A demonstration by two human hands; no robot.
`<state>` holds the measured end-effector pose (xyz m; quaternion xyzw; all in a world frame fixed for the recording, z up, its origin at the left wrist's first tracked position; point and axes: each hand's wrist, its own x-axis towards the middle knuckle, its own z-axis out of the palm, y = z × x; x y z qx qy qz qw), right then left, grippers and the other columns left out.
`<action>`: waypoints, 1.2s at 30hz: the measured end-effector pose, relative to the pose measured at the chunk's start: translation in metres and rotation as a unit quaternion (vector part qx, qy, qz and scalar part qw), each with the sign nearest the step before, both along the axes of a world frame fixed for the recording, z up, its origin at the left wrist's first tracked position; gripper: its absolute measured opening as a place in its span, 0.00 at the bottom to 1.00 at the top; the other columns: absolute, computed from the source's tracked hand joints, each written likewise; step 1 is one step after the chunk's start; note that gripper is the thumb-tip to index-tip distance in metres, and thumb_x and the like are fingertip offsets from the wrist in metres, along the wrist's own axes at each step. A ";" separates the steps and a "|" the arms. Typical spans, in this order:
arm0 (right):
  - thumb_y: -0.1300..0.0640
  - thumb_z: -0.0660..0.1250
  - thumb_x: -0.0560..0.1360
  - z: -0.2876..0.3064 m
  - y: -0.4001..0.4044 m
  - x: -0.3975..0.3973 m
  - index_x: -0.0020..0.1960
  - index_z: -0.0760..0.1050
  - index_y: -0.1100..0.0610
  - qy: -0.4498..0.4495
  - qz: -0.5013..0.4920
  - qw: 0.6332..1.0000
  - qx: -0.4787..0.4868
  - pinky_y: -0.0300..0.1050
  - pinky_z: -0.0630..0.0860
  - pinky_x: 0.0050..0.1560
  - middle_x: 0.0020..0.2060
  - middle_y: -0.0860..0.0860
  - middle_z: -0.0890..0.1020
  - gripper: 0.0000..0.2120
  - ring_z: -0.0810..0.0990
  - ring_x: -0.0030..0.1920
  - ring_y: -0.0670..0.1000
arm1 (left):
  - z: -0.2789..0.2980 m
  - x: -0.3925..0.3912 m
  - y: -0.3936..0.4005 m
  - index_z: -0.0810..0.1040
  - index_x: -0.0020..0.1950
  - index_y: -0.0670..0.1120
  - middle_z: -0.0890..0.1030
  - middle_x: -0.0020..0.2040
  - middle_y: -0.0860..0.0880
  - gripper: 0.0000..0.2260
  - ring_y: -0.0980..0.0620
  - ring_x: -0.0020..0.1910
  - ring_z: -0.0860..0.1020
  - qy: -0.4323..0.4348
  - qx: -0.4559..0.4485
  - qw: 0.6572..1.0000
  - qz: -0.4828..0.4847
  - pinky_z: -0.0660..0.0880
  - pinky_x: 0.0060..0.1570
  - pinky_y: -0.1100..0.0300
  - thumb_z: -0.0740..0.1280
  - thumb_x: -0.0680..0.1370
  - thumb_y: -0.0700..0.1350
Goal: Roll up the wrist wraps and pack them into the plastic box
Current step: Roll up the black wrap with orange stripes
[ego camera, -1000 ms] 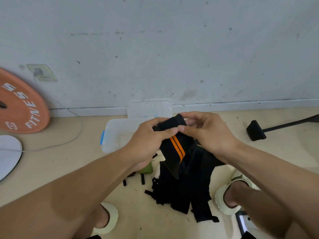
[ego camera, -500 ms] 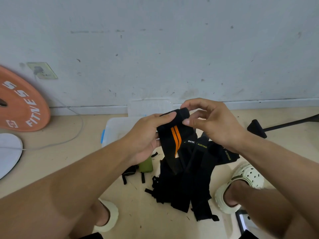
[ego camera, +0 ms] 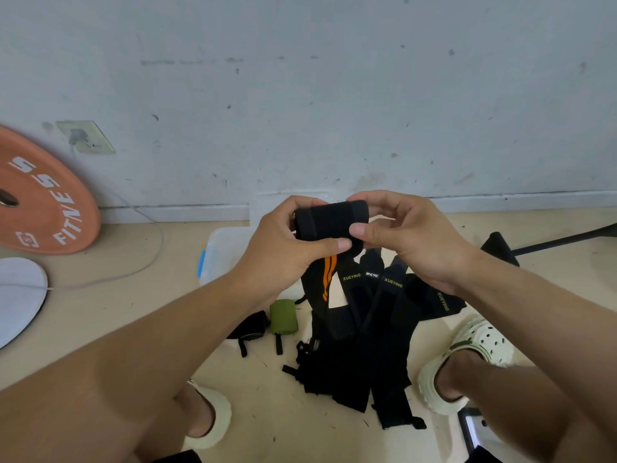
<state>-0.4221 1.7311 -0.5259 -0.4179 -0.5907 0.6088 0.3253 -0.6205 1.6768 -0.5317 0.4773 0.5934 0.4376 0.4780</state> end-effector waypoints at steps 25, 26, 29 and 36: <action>0.57 0.71 0.80 -0.019 -0.034 -0.015 0.70 0.78 0.44 -0.119 -0.075 0.983 0.114 0.28 0.73 0.41 0.33 0.33 0.81 0.19 0.81 0.34 0.39 | -0.015 0.010 -0.004 0.75 0.59 0.49 0.85 0.51 0.44 0.11 0.45 0.53 0.85 -0.066 -0.067 0.995 0.025 0.81 0.59 0.40 0.73 0.80 0.47; 0.58 0.73 0.78 -0.017 -0.031 -0.014 0.71 0.76 0.45 -0.106 -0.083 0.987 0.093 0.28 0.73 0.42 0.37 0.36 0.84 0.23 0.82 0.35 0.40 | -0.014 0.010 -0.004 0.75 0.59 0.49 0.85 0.50 0.44 0.11 0.45 0.52 0.86 -0.066 -0.064 0.996 0.020 0.81 0.59 0.41 0.73 0.80 0.46; 0.57 0.77 0.75 -0.008 -0.019 -0.009 0.70 0.75 0.45 -0.122 -0.067 0.987 0.077 0.29 0.74 0.39 0.51 0.42 0.86 0.26 0.84 0.36 0.44 | -0.010 0.009 -0.004 0.75 0.58 0.49 0.85 0.48 0.45 0.11 0.47 0.50 0.86 -0.056 -0.052 0.997 -0.003 0.83 0.57 0.46 0.73 0.79 0.46; 0.55 0.73 0.78 -0.008 -0.017 -0.007 0.56 0.81 0.48 -0.152 -0.025 0.983 0.103 0.31 0.74 0.35 0.41 0.44 0.84 0.07 0.84 0.34 0.46 | -0.008 0.008 -0.004 0.76 0.57 0.50 0.83 0.47 0.50 0.13 0.53 0.49 0.84 0.029 -0.026 0.999 -0.012 0.82 0.51 0.58 0.72 0.78 0.55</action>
